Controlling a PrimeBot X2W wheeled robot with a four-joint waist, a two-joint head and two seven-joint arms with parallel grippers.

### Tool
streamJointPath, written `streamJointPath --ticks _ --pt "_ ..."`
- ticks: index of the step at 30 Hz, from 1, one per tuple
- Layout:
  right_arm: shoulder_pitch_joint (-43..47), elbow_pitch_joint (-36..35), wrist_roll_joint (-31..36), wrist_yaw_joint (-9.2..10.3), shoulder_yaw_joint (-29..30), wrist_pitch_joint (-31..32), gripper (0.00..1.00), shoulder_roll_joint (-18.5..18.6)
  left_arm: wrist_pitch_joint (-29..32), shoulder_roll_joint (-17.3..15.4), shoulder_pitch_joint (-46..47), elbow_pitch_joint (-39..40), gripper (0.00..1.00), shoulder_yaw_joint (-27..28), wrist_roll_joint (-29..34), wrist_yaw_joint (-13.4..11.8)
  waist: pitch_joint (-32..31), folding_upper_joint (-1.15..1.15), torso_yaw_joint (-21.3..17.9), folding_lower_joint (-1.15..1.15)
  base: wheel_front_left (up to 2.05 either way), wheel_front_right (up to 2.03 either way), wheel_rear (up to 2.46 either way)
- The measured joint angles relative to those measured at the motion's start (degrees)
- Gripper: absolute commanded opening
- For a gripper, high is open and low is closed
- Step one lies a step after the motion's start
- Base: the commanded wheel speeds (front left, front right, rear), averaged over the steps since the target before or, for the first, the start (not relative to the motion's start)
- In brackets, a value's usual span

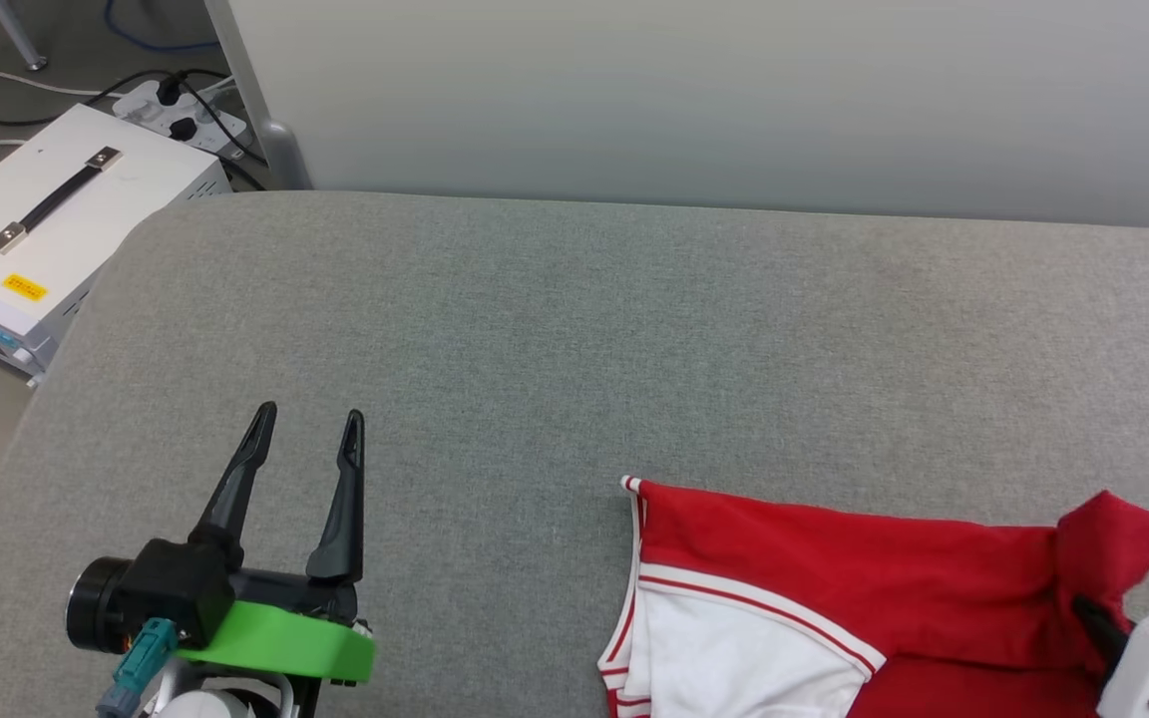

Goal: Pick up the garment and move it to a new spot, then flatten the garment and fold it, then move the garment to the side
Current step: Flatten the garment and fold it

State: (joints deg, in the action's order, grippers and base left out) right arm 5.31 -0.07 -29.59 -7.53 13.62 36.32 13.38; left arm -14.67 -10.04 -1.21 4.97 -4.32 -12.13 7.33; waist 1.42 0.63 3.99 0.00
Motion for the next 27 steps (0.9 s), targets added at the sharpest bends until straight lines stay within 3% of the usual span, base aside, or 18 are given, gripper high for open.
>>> streamJointPath --ticks 11,20,27 --pt "0.42 -6.82 -3.53 0.0 -8.67 3.79 0.0 -9.77 0.0 0.8 -0.01 -0.34 1.0 -0.24 -0.01 0.0 -0.54 0.0 1.25 0.0 0.0 0.0 0.0" --pt "-2.2 -1.7 -12.4 0.0 -17.67 -2.26 0.0 -10.46 0.0 0.86 -0.02 -0.6 1.0 -0.99 -0.03 0.0 -0.72 0.0 3.53 0.0 0.0 0.0 0.0" --pt "-4.61 4.54 -12.57 0.01 -23.01 -6.62 0.0 -10.56 0.0 0.87 -0.02 -0.76 1.0 -1.16 -0.1 0.0 -0.58 0.0 5.12 0.0 0.0 0.0 0.0"
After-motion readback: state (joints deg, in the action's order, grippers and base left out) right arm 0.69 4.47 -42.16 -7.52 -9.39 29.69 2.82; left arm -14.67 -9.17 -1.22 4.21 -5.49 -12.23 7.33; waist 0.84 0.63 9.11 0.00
